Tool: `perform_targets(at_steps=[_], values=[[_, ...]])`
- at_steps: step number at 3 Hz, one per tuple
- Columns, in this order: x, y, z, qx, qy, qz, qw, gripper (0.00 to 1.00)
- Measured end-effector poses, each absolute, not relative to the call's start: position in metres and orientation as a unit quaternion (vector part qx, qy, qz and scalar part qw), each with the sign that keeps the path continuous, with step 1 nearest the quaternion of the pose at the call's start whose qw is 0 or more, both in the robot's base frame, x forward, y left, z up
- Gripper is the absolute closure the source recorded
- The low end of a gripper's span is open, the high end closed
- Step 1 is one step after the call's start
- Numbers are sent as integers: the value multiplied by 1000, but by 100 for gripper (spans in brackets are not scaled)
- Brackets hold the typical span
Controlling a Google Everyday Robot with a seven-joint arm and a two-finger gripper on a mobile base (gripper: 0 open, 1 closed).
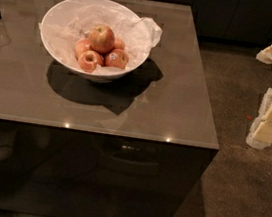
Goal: Pick apple from white bowl
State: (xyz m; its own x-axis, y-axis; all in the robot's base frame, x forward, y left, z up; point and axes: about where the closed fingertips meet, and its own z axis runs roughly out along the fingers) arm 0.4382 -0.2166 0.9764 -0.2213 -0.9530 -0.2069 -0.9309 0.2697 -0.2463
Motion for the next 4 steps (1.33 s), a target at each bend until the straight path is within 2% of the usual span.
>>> perform_targets(at_steps=[3, 4], values=[[467, -191, 1000, -627, 758, -49, 170, 0], [484, -161, 1019, -648, 733, -59, 198, 0]])
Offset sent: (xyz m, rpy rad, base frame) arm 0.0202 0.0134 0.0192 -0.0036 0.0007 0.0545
